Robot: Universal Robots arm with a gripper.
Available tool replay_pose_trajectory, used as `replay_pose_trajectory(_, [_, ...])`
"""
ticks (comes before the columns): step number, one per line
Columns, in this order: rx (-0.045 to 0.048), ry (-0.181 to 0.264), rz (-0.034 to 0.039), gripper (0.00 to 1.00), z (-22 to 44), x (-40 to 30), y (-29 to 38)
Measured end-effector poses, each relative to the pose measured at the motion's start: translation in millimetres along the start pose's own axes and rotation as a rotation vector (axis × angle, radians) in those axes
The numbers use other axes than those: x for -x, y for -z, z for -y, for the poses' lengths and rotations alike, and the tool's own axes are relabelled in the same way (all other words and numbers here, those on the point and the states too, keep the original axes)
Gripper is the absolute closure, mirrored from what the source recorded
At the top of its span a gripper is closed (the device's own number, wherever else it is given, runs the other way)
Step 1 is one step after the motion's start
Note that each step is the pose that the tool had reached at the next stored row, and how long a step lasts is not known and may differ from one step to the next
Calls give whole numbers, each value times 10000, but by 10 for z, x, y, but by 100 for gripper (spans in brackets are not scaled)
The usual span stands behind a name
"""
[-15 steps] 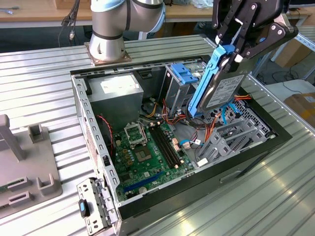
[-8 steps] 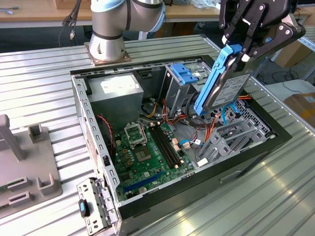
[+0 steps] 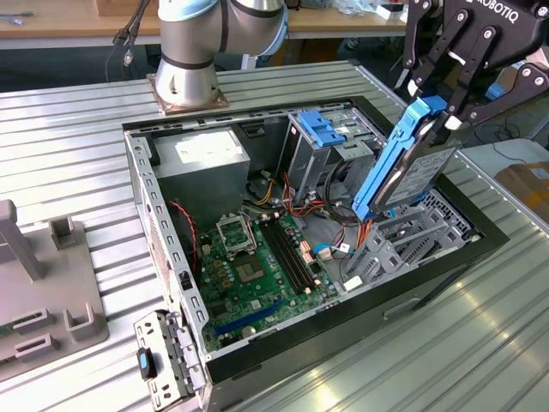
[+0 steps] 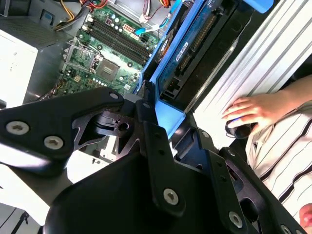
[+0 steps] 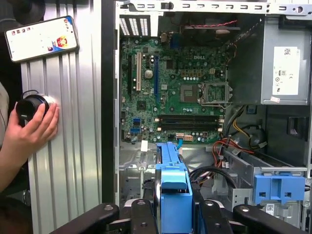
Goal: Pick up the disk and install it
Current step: 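Pick up the disk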
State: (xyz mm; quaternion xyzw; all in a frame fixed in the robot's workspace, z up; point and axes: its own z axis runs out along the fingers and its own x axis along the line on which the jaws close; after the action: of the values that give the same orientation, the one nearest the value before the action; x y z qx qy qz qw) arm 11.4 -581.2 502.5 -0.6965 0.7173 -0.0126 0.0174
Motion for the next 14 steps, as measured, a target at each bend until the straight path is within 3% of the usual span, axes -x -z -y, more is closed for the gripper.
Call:
replay_pose_trajectory(4, [-1,4,0,63,15,1,-5])
replay_pose_trajectory(9, [0,2,-1,63,46,1,-75])
replay_pose_trajectory(14, [0,2,-2,63,79,2,-80])
